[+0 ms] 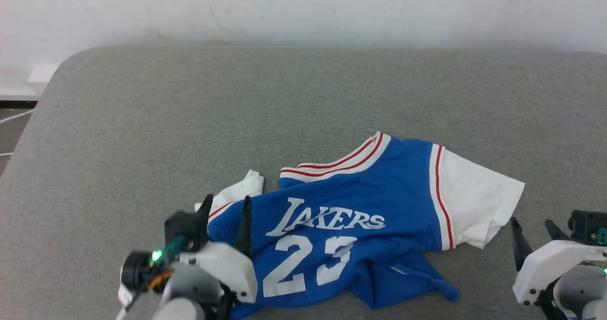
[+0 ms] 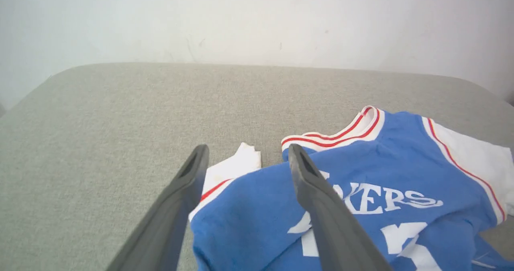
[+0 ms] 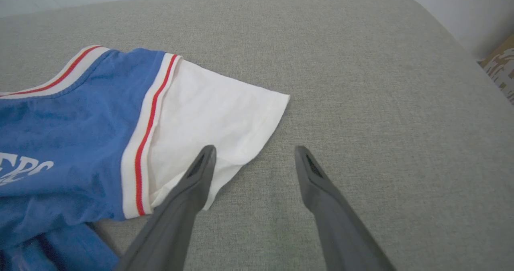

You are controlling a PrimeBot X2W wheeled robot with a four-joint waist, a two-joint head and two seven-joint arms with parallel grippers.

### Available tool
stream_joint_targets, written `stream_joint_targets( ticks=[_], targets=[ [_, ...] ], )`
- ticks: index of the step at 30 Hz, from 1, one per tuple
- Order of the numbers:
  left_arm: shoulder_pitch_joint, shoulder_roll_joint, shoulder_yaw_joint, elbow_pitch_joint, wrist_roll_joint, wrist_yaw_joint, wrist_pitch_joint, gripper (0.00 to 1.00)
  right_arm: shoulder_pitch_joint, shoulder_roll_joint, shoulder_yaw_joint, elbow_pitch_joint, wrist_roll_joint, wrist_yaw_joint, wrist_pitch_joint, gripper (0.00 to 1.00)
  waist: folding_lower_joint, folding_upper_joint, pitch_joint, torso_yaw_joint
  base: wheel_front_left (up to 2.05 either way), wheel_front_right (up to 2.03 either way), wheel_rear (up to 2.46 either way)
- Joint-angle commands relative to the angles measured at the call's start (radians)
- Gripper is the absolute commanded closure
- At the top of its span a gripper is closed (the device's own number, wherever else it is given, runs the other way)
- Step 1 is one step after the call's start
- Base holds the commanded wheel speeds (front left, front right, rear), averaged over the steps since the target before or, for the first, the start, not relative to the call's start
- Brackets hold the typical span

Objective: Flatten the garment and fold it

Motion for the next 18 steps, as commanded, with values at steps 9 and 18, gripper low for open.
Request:
stream_joint_targets(
  ticks=[9,18],
  targets=[
    [-0.288,0.166,-0.055,0.059,-0.094,-0.241,0.481,0.0,-0.025,0.008,0.047,-0.026,-0.009,-0.002,-0.007,0.0,0.0001,0.0,0.075,-0.094,0.0,0.0,0.0],
    [-0.514,0.25,-0.108,0.278,-0.209,-0.353,0.816,0.0,-0.048,0.012,0.08,-0.057,0.003,-0.002,-0.021,0.0,0.0001,0.0,0.135,-0.192,0.0,0.0,0.0]
  ],
)
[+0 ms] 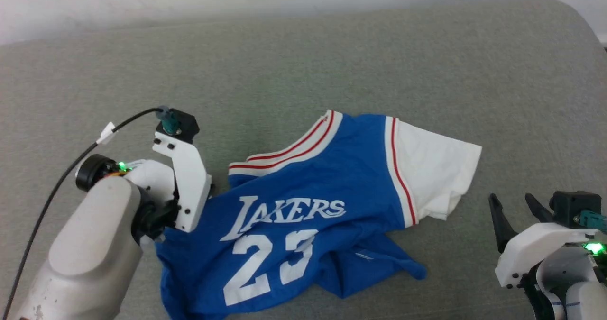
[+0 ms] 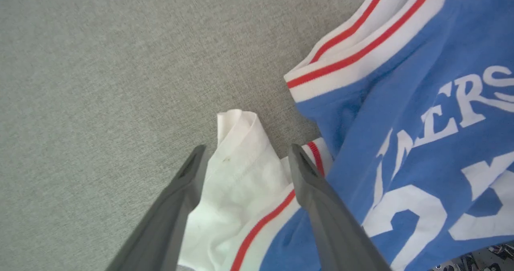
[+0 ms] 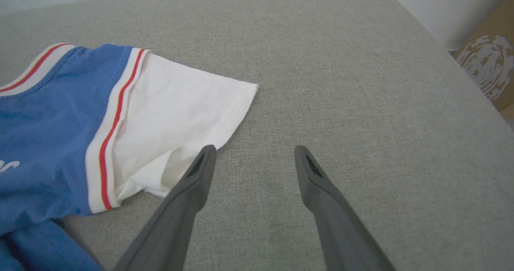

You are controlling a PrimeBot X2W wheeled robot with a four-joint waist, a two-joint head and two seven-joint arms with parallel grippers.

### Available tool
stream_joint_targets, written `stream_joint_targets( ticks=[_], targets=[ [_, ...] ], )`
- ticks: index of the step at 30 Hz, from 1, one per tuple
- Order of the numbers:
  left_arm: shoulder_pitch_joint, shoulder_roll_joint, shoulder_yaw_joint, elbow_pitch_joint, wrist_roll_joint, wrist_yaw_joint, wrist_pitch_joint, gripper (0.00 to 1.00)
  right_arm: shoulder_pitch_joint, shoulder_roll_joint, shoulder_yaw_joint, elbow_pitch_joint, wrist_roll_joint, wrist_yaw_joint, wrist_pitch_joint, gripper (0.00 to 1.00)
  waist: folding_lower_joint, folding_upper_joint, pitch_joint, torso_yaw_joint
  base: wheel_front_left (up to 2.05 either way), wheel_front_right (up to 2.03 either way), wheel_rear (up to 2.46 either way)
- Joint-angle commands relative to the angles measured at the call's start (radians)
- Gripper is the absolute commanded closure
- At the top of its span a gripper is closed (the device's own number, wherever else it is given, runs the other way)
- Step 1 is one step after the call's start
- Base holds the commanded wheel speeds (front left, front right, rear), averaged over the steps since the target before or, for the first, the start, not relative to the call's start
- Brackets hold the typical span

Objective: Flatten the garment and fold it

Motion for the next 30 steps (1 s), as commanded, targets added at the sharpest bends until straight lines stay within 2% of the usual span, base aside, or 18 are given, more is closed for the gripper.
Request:
stream_joint_targets(
  ticks=[1,9,10,11,13,16,22,25,30],
  targets=[
    [-0.023,0.012,-0.009,0.02,-0.003,-0.007,0.011,0.0,-0.016,0.003,0.006,-0.008,0.007,-0.002,-0.009,0.0,-0.0001,0.0,0.044,-0.05,0.0,0.0,0.0],
    [-0.058,0.041,-0.066,0.136,-0.03,-0.016,0.087,0.0,-0.021,0.007,0.012,-0.009,0.017,-0.002,-0.02,0.0,-0.0001,0.0,0.084,-0.076,0.0,0.0,0.0],
    [-0.055,0.039,-0.068,0.146,-0.045,-0.017,0.103,0.67,-0.022,0.007,0.01,-0.008,0.017,-0.002,-0.021,0.0,-0.0001,0.0,0.086,-0.075,0.0,0.0,0.0],
    [-0.053,0.034,-0.064,0.152,-0.064,-0.017,0.112,1.0,-0.023,0.008,0.008,-0.006,0.018,-0.002,-0.022,0.0,-0.0001,0.0,0.087,-0.074,0.0,0.0,0.0],
    [-0.06,0.029,-0.049,0.146,-0.083,-0.017,0.084,1.0,-0.025,0.008,0.001,-0.003,0.017,-0.002,-0.024,0.0,-0.0001,0.0,0.088,-0.067,0.0,0.0,0.0],
    [-0.088,0.023,-0.018,0.133,-0.081,-0.013,-0.012,1.0,-0.027,0.009,-0.01,0.001,0.013,-0.002,-0.026,0.0,-0.0001,0.0,0.082,-0.049,0.0,0.0,0.0],
    [-0.163,0.005,0.095,0.091,-0.075,0.025,-0.314,1.0,-0.032,0.009,-0.023,0.007,0.004,-0.002,-0.026,0.0,-0.0001,0.0,0.05,-0.007,0.0,0.0,0.0],
    [-0.169,0.014,0.156,0.088,-0.075,0.044,-0.459,1.0,-0.03,0.009,-0.027,0.006,0.0,-0.002,-0.023,0.0,-0.0001,0.0,0.036,0.012,0.0,0.0,0.0],
    [-0.091,0.038,0.211,0.131,-0.068,0.076,-0.605,1.0,-0.027,0.006,-0.028,-0.001,-0.002,-0.002,-0.014,0.0,-0.0001,0.0,0.037,0.035,0.0,0.0,0.0]
  ],
)
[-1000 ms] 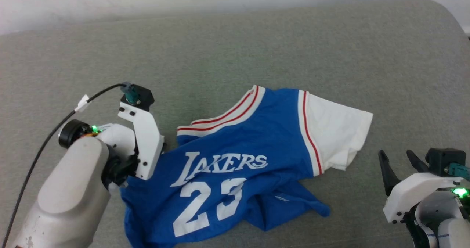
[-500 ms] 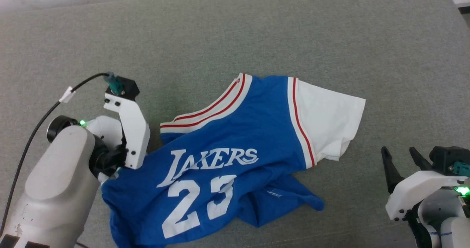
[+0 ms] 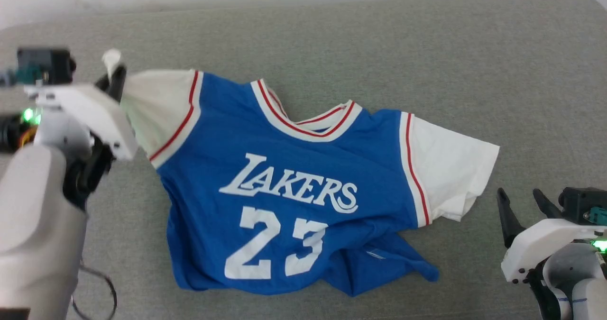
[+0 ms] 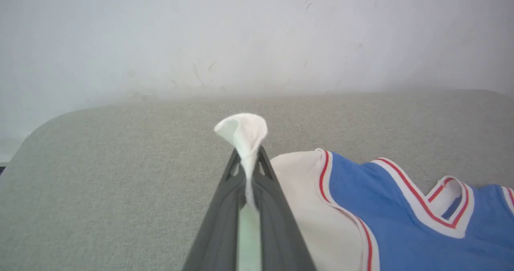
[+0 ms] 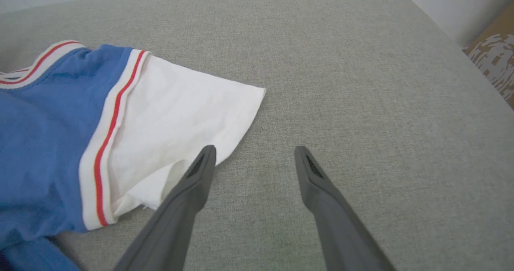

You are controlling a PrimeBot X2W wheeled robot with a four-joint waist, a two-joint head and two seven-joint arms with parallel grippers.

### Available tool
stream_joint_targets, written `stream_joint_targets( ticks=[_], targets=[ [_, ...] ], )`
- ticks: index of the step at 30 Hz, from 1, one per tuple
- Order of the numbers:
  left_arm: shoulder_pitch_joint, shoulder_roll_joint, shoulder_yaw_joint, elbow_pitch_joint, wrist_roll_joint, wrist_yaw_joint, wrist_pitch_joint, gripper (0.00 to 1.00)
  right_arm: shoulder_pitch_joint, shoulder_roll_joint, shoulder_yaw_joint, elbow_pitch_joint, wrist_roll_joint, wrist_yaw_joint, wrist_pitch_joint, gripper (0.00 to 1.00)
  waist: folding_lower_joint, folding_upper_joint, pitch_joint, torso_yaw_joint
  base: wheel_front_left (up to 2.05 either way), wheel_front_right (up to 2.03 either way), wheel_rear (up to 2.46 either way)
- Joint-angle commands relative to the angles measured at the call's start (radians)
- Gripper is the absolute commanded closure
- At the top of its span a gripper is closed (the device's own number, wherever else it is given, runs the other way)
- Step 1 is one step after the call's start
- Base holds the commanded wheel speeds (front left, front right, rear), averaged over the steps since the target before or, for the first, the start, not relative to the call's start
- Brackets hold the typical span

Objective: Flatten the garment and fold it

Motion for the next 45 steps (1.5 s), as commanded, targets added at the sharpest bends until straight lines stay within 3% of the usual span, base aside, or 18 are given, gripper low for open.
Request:
stream_joint_targets(
  ticks=[1,5,6,7,14,17,28,40,41,42,43,45],
  targets=[
    [0.053,0.004,0.01,0.029,0.002,0.015,-0.031,1.0,-0.01,-0.002,-0.001,-0.006,-0.006,-0.002,0.003,0.0,0.0001,0.0,0.003,0.016,0.0,0.0,0.0],
    [0.108,-0.003,0.023,0.101,0.015,0.048,-0.115,1.0,-0.023,-0.015,0.004,-0.012,0.001,-0.002,0.012,0.0,0.0001,0.0,0.025,0.026,0.0,0.0,0.0],
    [0.114,-0.006,0.024,0.12,0.022,0.055,-0.14,0.58,-0.028,-0.019,0.007,-0.011,0.004,-0.002,0.013,0.0,0.0001,0.0,0.03,0.027,0.0,0.0,0.0],
    [0.118,-0.007,0.02,0.137,0.035,0.062,-0.167,0.01,-0.033,-0.025,0.013,-0.011,0.007,-0.002,0.016,0.0,0.0001,0.0,0.033,0.029,0.0,0.0,0.0],
    [0.103,-0.05,0.034,0.143,0.087,0.103,-0.453,0.0,-0.069,-0.088,0.047,-0.013,0.038,-0.002,0.044,0.0,0.0001,0.0,0.014,0.058,0.0,0.0,0.0],
    [0.132,-0.072,0.034,0.085,0.115,0.12,-0.505,0.0,-0.084,-0.118,0.061,-0.004,0.05,-0.002,0.08,0.0,0.0001,0.0,-0.012,0.086,0.0,0.0,0.0],
    [0.494,-0.226,0.091,-0.432,0.325,0.199,-0.519,0.0,-0.127,-0.145,0.021,0.125,0.067,-0.002,0.318,0.0,0.0001,0.0,-0.041,0.199,0.0,0.0,0.0],
    [0.61,-0.343,0.134,-0.52,0.41,0.163,-0.519,0.0,-0.14,-0.1,-0.039,0.286,-0.049,-0.002,0.374,0.0,0.0001,0.0,-0.029,0.264,0.0,0.0,0.0],
    [0.61,-0.349,0.14,-0.519,0.412,0.158,-0.519,0.0,-0.139,-0.093,-0.038,0.298,-0.051,-0.002,0.369,0.24,0.0001,0.0,-0.028,0.264,0.0,0.0,0.0],
    [0.611,-0.353,0.146,-0.517,0.415,0.153,-0.519,0.0,-0.137,-0.088,-0.036,0.31,-0.053,-0.002,0.363,0.75,0.0001,0.0,-0.028,0.265,0.0,0.0,0.0],
    [0.611,-0.356,0.151,-0.514,0.418,0.147,-0.519,0.0,-0.134,-0.088,-0.029,0.321,-0.055,-0.002,0.357,1.0,0.0001,0.0,-0.03,0.264,0.0,0.0,0.0],
    [0.612,-0.362,0.162,-0.508,0.423,0.136,-0.519,0.0,-0.129,-0.102,-0.01,0.33,-0.064,-0.002,0.338,1.0,0.0001,0.0,-0.036,0.258,0.0,0.0,0.0]
  ],
)
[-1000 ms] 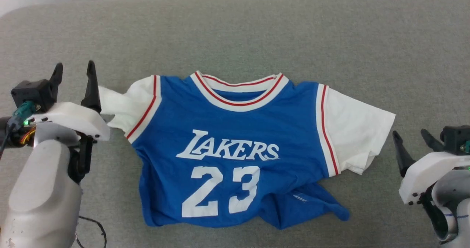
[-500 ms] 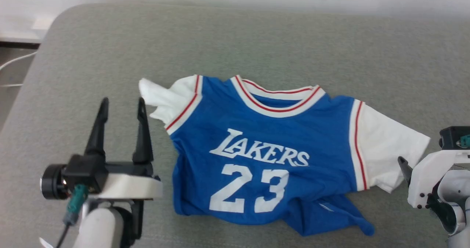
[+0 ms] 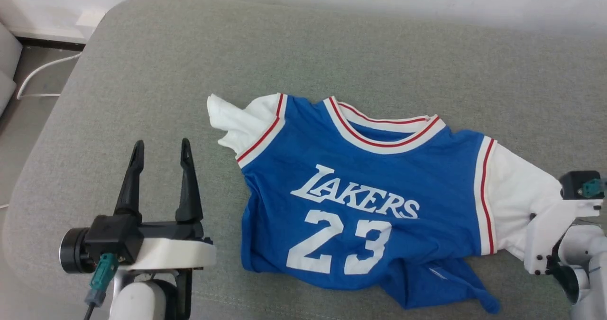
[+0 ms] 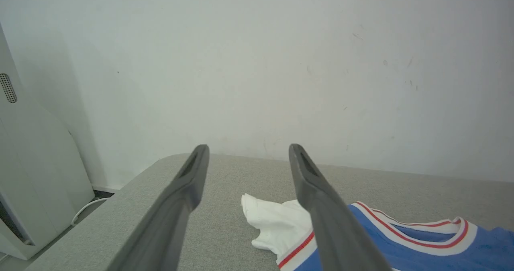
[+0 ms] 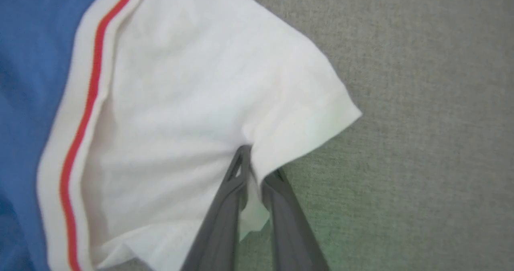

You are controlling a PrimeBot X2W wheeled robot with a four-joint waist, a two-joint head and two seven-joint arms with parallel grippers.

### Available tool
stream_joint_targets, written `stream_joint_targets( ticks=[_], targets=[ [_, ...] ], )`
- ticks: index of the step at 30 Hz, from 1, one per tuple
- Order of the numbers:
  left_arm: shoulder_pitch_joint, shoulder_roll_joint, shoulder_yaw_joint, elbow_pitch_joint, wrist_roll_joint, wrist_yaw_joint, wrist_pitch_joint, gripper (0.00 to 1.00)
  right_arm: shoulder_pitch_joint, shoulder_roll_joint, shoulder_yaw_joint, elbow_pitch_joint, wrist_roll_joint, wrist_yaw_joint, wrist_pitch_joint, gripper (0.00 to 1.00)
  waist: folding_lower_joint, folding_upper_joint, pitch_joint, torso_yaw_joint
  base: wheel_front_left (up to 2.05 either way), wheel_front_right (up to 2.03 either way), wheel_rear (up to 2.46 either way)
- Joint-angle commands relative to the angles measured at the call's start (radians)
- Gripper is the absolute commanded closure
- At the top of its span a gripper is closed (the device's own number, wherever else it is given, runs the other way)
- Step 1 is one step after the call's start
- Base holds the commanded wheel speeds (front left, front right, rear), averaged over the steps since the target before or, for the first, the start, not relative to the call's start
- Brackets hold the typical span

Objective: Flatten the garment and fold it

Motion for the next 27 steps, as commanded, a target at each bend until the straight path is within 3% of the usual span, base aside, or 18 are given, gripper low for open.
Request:
stream_joint_targets(
  ticks=[1,8,13,14,15,22,27],
  targets=[
    [0.01,-0.004,0.01,0.004,0.014,-0.009,-0.005,0.0,0.026,0.006,0.015,0.043,-0.017,-0.001,-0.003,1.0,0.0001,0.0,-0.009,-0.011,0.0,0.0,0.0],
    [0.02,-0.017,0.032,0.034,0.022,-0.05,-0.005,0.0,-0.002,-0.11,-0.034,0.01,-0.088,-0.001,-0.107,1.0,0.0001,0.0,-0.051,-0.054,0.0,0.0,0.0],
    [0.027,-0.03,0.017,0.068,0.014,-0.076,-0.005,0.0,-0.011,-0.153,-0.056,0.026,-0.108,-0.001,-0.125,1.0,0.0001,0.0,-0.06,-0.085,0.0,0.0,0.0],
    [0.031,-0.032,0.007,0.089,0.007,-0.084,-0.005,0.0,-0.009,-0.152,-0.051,0.036,-0.104,-0.001,-0.13,0.78,0.0001,0.0,-0.06,-0.091,0.0,0.0,0.0],
    [0.038,-0.035,-0.004,0.125,-0.005,-0.091,-0.002,0.0,-0.008,-0.149,-0.049,0.045,-0.096,-0.001,-0.144,0.0,0.0001,0.0,-0.06,-0.095,0.0,0.0,0.0],
    [-0.003,-0.038,-0.115,0.302,-0.029,-0.172,0.134,0.0,0.005,-0.08,-0.032,-0.016,-0.051,-0.001,-0.278,0.0,0.0001,0.0,-0.063,-0.143,0.0,0.0,0.0],
    [-0.072,-0.032,-0.16,0.361,0.0,-0.165,0.269,0.0,0.053,-0.022,-0.02,-0.161,-0.006,-0.001,-0.31,0.0,0.0001,0.0,-0.058,-0.183,0.0,0.0,0.0]
  ],
)
